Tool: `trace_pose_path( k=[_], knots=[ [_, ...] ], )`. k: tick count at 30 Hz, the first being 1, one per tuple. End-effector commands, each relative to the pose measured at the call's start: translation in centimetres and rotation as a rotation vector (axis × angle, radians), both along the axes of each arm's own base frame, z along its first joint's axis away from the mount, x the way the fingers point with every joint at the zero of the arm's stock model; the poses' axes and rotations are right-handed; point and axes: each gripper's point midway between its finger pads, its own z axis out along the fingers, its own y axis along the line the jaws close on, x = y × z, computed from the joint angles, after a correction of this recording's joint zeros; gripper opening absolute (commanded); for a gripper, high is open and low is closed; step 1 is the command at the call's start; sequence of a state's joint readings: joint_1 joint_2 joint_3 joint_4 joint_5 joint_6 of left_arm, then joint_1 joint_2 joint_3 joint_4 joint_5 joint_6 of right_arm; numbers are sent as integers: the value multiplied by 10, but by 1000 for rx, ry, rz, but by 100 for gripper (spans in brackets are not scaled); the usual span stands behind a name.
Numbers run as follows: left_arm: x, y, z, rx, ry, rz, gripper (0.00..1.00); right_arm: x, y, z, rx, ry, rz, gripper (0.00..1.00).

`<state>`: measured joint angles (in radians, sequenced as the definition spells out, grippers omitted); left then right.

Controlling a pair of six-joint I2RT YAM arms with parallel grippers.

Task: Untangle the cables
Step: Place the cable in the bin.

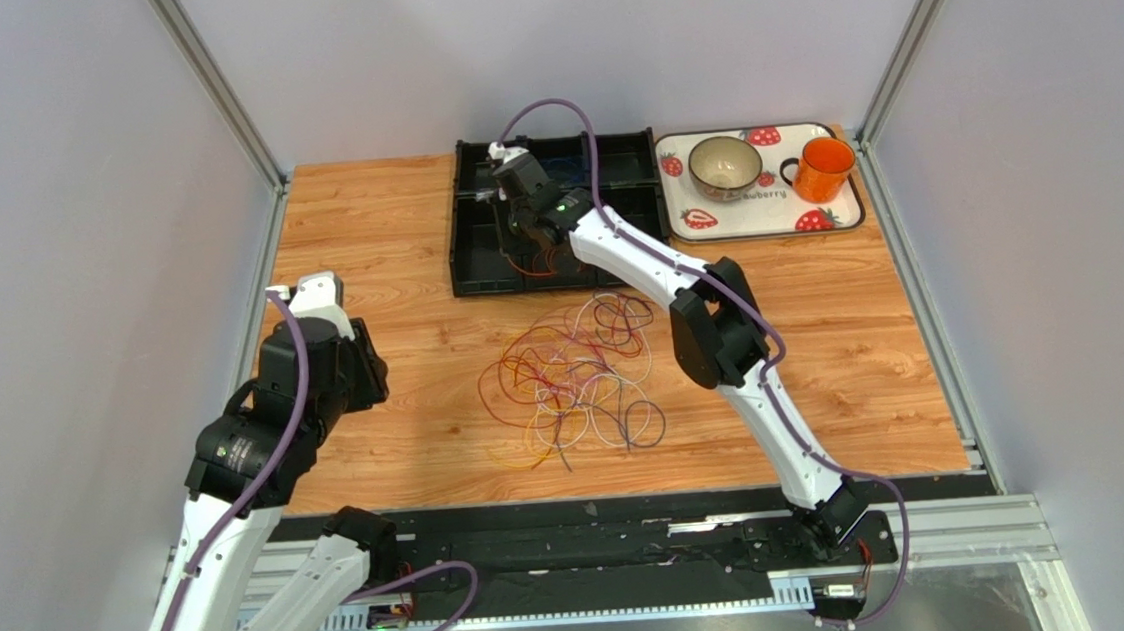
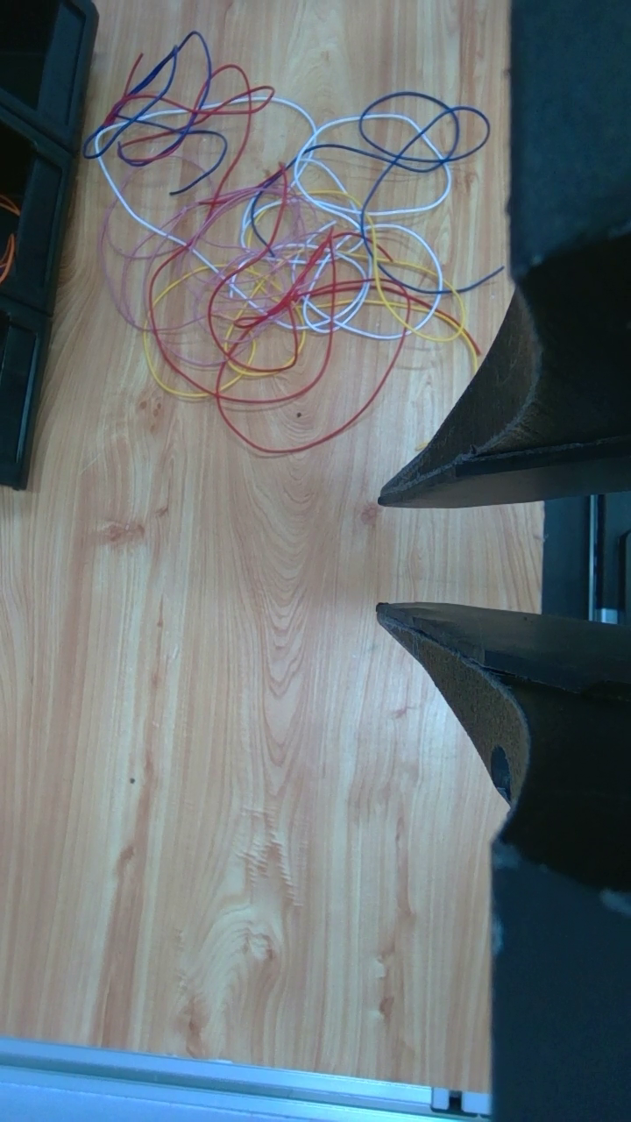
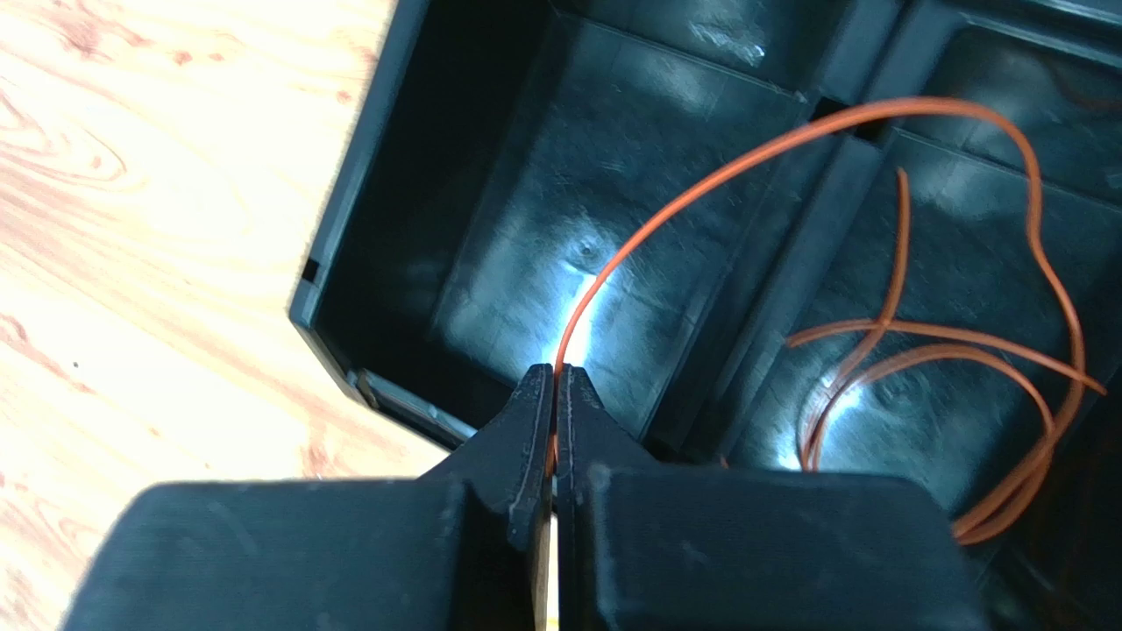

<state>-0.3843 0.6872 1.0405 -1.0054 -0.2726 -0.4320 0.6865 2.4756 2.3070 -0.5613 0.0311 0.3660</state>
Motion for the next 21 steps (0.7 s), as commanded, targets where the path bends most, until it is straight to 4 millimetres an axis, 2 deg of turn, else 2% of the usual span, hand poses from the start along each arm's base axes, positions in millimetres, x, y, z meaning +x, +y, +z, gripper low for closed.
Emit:
trace_pose_path(
  k=[1, 2, 5, 11, 15, 18, 21],
  knots=[
    [3, 2, 3, 4, -25, 4, 41, 18, -32, 58, 61, -88, -51, 0],
    [2, 2, 3, 4, -25, 4, 41, 25, -44, 61, 64, -92, -71, 0],
    [2, 2, 3, 3, -25, 5, 41, 33, -62, 53, 57, -74, -95, 0],
    [3, 2, 2, 6, -19, 6, 41, 47, -79, 51, 52, -87, -121, 0],
    [4, 2, 1, 10, -14, 9, 41, 51, -81, 52, 57, -98, -126, 0],
    [5, 2, 0, 12, -10, 8, 41, 53, -81, 43, 57, -87, -132, 0],
    [5, 2, 1, 13, -9, 10, 41, 48, -71, 30, 92, -46, -91, 0]
  ],
)
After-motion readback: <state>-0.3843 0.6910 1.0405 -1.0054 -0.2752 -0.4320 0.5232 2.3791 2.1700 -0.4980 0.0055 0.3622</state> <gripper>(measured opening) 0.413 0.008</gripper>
